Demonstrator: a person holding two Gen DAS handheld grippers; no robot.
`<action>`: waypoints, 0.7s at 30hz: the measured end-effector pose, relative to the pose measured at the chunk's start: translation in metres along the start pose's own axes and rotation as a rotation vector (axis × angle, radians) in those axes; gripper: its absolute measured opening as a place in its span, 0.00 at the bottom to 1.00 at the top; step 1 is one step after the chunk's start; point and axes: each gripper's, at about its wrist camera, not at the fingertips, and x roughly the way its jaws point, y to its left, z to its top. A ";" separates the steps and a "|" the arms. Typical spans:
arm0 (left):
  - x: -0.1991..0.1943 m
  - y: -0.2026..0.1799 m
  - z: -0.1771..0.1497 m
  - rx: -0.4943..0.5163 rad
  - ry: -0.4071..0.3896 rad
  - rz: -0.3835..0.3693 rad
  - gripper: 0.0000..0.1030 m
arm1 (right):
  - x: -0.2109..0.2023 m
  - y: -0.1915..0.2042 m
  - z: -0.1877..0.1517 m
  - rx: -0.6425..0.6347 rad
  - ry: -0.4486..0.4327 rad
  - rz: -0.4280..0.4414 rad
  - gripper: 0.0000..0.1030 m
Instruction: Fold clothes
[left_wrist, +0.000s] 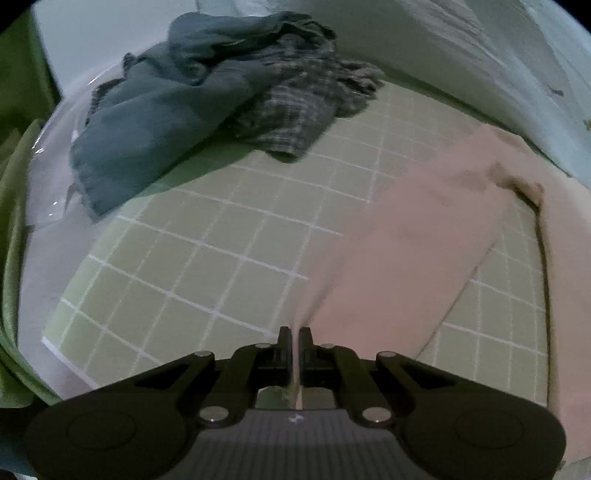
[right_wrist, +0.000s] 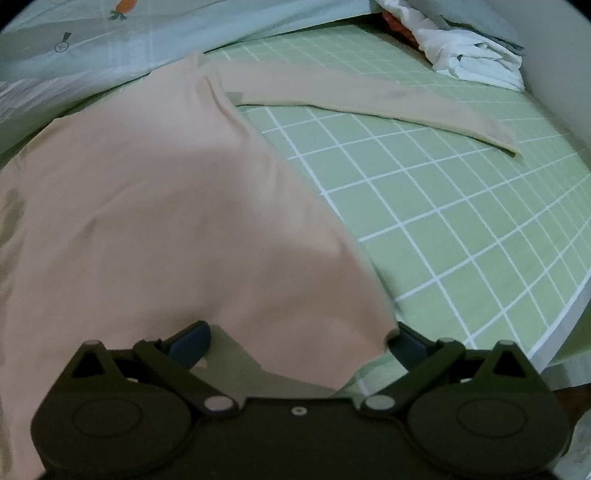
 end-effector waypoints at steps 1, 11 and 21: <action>-0.001 0.001 0.002 -0.007 0.004 0.003 0.07 | -0.001 -0.001 0.001 -0.007 -0.013 -0.010 1.00; -0.023 -0.033 0.010 -0.004 -0.057 -0.026 0.49 | -0.002 -0.030 0.006 0.046 -0.050 0.049 0.84; -0.030 -0.134 -0.005 0.153 -0.030 -0.196 0.58 | -0.014 -0.033 -0.005 -0.129 -0.035 0.168 0.07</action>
